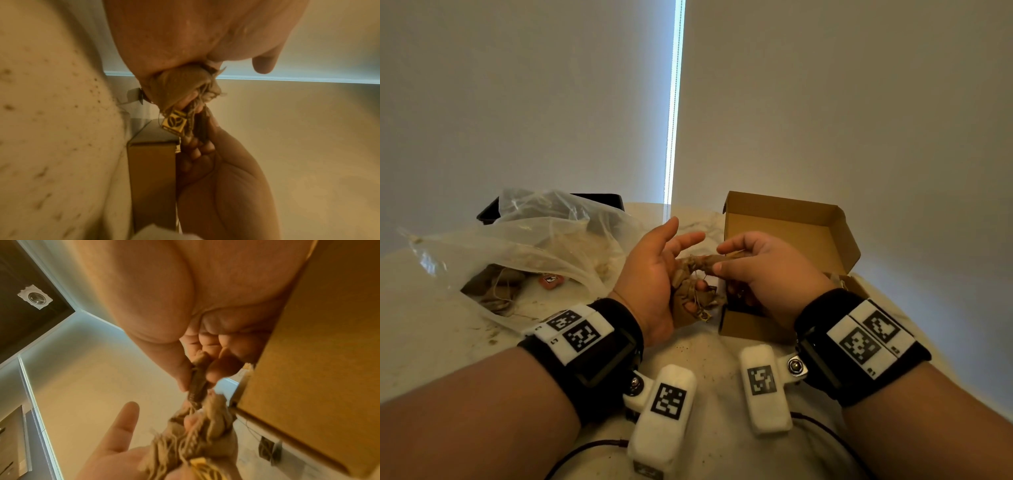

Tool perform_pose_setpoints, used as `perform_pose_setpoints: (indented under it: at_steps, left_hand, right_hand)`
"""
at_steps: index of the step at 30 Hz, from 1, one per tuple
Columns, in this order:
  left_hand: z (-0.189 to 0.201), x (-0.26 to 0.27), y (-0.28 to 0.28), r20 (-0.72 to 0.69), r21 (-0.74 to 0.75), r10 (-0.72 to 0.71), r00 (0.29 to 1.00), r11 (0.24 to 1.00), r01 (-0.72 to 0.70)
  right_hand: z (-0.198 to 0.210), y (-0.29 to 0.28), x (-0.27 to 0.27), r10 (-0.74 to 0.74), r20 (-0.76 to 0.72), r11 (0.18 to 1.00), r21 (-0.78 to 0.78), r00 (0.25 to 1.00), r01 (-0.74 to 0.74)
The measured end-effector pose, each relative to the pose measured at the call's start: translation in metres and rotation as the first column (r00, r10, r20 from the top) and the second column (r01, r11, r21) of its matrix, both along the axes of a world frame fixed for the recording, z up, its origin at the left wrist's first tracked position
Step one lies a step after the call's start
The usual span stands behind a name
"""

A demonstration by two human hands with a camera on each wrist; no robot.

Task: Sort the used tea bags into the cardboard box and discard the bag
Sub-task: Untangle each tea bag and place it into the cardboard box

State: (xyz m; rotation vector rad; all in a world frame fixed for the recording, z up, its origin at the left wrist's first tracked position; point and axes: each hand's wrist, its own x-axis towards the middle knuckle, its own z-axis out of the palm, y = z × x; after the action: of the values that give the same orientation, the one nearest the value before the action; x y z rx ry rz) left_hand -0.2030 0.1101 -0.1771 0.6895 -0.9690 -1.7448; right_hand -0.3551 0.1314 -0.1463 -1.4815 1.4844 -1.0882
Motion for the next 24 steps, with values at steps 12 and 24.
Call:
perform_pose_setpoints:
  at_steps: [12,24]
  left_hand:
    - [-0.010,0.003,-0.011,0.434,-0.352,0.296,0.851,0.925,-0.142]
    - [-0.006,0.005,-0.015,0.449,-0.420,0.369,0.814,0.891,-0.172]
  right_hand:
    - [-0.002,-0.008,-0.006,-0.027,0.432,1.000,0.025,0.901,0.018]
    - [-0.003,0.000,0.000,0.156,0.288,0.979,0.081,0.945,-0.186]
